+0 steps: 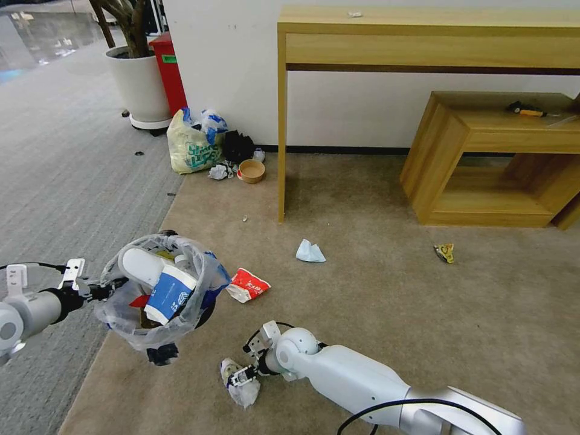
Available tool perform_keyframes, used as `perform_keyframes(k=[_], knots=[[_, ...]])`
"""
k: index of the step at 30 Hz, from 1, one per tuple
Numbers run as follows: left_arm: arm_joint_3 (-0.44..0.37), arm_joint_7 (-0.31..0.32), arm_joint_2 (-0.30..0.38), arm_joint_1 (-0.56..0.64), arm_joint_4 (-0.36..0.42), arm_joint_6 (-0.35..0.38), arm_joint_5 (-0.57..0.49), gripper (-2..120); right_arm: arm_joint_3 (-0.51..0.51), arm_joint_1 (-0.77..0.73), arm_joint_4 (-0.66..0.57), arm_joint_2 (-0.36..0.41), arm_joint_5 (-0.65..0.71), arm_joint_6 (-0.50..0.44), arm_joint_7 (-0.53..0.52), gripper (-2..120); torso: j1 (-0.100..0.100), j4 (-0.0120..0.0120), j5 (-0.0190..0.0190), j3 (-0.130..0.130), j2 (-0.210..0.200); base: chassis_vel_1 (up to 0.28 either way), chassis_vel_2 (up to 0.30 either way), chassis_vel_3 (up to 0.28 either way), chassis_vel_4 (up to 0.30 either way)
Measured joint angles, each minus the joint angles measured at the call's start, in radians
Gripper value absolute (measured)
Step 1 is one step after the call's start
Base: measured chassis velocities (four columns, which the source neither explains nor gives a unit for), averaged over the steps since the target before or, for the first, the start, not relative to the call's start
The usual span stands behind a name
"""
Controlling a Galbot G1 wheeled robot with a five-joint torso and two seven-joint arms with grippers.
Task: Pick up the trash bin and place the garbage on the floor into it.
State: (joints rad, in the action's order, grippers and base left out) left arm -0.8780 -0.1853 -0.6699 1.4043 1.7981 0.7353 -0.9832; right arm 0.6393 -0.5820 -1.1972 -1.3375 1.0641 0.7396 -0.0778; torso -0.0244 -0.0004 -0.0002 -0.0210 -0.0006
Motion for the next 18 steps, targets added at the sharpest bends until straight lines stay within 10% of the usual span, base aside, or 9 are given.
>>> perform_keyframes(k=[18], knots=[[-0.004,0.000,-0.015,0.004,0.012,0.000,0.003,0,0.031,-0.015,0.054,-0.048,0.061,-0.003,-0.072,51,0.000,0.0000,0.0000,0.000,0.000,0.000,0.000,0.000,0.000]])
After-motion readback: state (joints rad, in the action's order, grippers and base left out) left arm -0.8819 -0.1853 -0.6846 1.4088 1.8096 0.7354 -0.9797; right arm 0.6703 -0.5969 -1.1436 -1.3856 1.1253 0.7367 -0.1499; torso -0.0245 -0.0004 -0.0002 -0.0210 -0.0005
